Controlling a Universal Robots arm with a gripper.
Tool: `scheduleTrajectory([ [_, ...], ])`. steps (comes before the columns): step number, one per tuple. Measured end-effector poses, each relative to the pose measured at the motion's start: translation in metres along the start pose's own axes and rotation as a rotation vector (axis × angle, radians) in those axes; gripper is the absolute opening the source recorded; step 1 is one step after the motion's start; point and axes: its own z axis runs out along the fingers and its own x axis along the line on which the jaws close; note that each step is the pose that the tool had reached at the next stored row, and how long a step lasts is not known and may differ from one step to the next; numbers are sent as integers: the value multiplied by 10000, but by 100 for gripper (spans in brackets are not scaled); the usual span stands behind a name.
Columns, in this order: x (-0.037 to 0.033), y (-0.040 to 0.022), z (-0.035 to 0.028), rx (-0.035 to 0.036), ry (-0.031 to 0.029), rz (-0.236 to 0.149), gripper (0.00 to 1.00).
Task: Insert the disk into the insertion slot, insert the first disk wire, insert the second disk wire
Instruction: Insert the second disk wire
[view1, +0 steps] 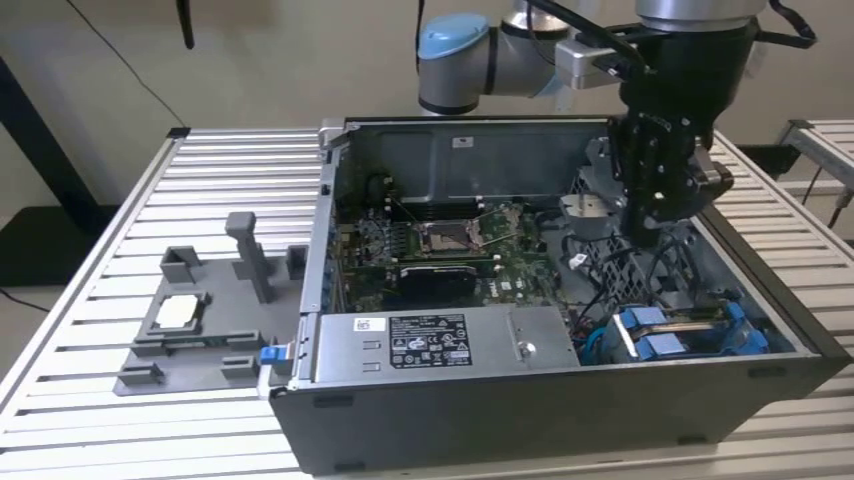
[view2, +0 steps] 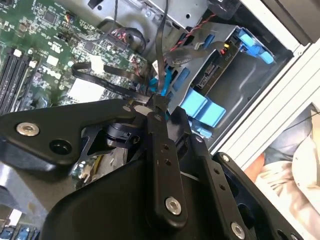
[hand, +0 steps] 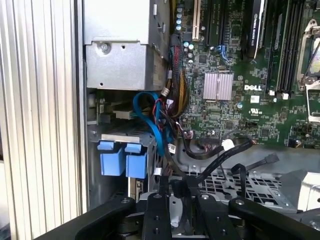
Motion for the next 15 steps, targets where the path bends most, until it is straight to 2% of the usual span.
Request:
scheduleTrajectory([
  [3,-29,20,14,171,86,-51,27],
  [4,-33,25,17,208,113,-86,27],
  [9,-36,62,17,270,220,-338,27],
  [15,-58,99,29,508,300,-541,27],
])
